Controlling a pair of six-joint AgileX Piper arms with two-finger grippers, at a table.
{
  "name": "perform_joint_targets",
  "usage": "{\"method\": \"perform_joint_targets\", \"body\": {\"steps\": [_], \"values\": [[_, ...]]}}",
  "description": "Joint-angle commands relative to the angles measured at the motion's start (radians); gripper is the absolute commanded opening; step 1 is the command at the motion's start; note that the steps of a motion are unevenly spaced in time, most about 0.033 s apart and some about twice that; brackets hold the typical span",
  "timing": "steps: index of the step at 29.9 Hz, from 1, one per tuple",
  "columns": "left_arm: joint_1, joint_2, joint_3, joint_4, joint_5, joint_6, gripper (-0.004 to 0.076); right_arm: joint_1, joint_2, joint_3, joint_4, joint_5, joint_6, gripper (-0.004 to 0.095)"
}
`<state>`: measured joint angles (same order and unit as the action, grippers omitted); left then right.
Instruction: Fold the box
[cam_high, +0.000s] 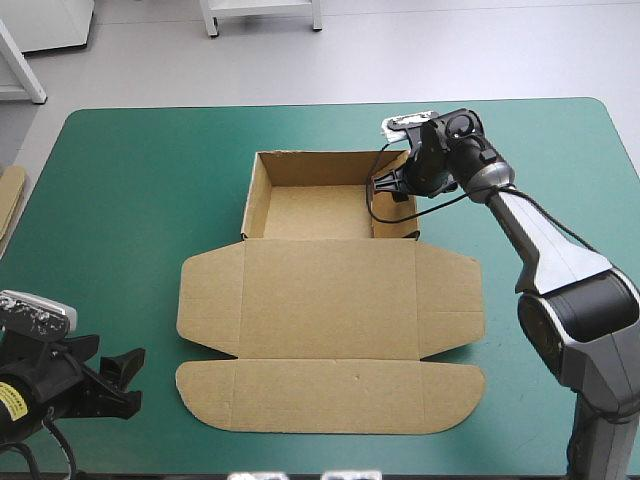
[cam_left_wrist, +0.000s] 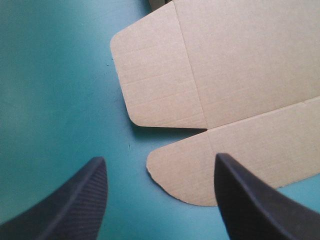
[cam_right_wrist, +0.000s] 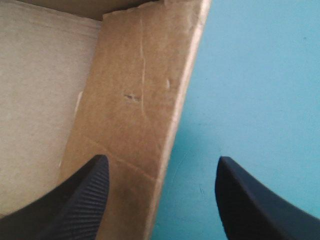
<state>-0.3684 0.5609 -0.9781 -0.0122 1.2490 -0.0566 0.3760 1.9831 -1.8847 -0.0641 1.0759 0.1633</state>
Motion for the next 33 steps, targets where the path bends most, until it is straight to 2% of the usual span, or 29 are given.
{"method": "perform_joint_targets", "body": {"steps": [1,5,8,12,15,20,23,28,33], "values": [[-0.006,0.006,-0.011,-0.011,0.029,-0.01,0.0444,-0.008,-0.028,-0.035,-0.001,-0.042,0.001,0.0558],[-0.006,0.006,-0.011,-0.007,0.029,-0.008,0.0442,-0.008,-0.005,-0.037,0.034,-0.071,-0.002,0.0437],[-0.006,0.006,-0.011,-0.005,0.024,-0.006,0.0441,-0.008,0.005,-0.041,0.052,-0.07,-0.027,0.0292],[-0.006,0.006,-0.011,-0.004,0.024,-0.009,0.0441,-0.008,0.005,-0.041,0.053,-0.07,-0.095,-0.0017],[-0.006,0.006,-0.011,-0.004,0.021,-0.009,0.0441,-0.008,0.005,-0.041,0.009,-0.07,-0.102,-0.0013],[-0.006,0.006,-0.011,-0.004,0.021,-0.007,0.0441,-0.028,-0.01,-0.041,-0.233,-0.027,-0.087,-0.0014],[-0.006,0.006,-0.011,-0.004,0.028,-0.007,0.0441,-0.091,-0.033,-0.041,-0.323,0.024,-0.113,-0.0019],[-0.006,0.006,-0.011,-0.004,0.032,-0.007,0.0441,-0.23,-0.068,-0.041,-0.429,0.05,-0.178,-0.0019],[-0.006,0.006,-0.011,-0.01,0.04,-0.007,0.0441,-0.375,-0.086,-0.041,-0.396,0.003,-0.214,-0.0019]]}}
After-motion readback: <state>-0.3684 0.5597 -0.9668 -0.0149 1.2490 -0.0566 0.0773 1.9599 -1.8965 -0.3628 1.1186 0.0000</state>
